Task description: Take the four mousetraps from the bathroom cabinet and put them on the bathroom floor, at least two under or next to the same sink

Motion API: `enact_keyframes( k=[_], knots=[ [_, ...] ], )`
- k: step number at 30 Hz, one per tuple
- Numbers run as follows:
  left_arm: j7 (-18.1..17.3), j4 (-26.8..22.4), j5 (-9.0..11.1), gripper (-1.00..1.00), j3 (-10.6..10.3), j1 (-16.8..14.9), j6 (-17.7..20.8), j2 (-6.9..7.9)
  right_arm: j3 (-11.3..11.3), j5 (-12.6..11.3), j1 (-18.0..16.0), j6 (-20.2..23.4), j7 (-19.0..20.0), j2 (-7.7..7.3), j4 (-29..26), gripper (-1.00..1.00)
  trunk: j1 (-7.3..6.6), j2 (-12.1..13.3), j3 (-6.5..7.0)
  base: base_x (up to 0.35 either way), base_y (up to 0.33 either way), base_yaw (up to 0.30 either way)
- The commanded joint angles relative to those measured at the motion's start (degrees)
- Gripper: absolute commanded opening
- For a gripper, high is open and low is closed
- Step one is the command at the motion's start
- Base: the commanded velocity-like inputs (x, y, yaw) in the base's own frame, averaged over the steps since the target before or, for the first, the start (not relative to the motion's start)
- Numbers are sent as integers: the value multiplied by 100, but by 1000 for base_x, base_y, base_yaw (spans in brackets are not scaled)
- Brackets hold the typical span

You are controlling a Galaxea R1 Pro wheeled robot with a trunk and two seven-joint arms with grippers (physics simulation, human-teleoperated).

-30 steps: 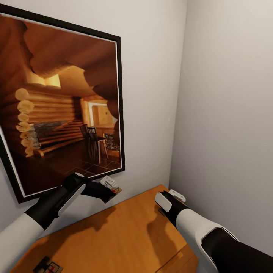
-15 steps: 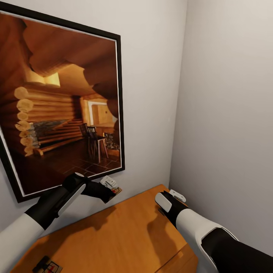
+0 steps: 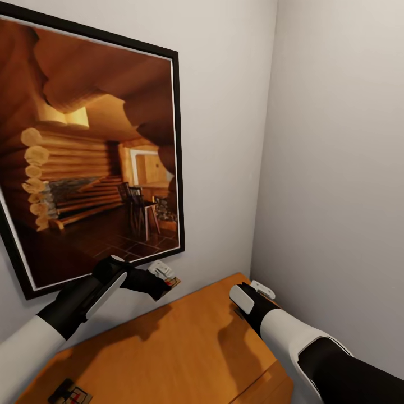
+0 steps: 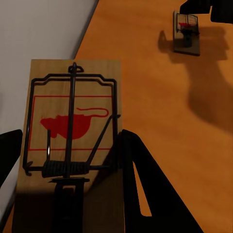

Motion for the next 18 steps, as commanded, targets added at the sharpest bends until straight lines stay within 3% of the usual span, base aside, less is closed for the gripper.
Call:
enact_keyframes(
  k=[1, 18],
  knots=[
    [-4, -5, -4, -100, -9, -8, 18, 5, 22, 15, -6, 60, -33, 0, -4, 100, 25, -51, -29, 0, 0, 0],
    [-4, -5, -4, -100, -10, -8, 18, 5, 22, 14, -6, 60, -33, 0, -4, 100, 398, -733, -334, 0, 0, 0]
  ],
)
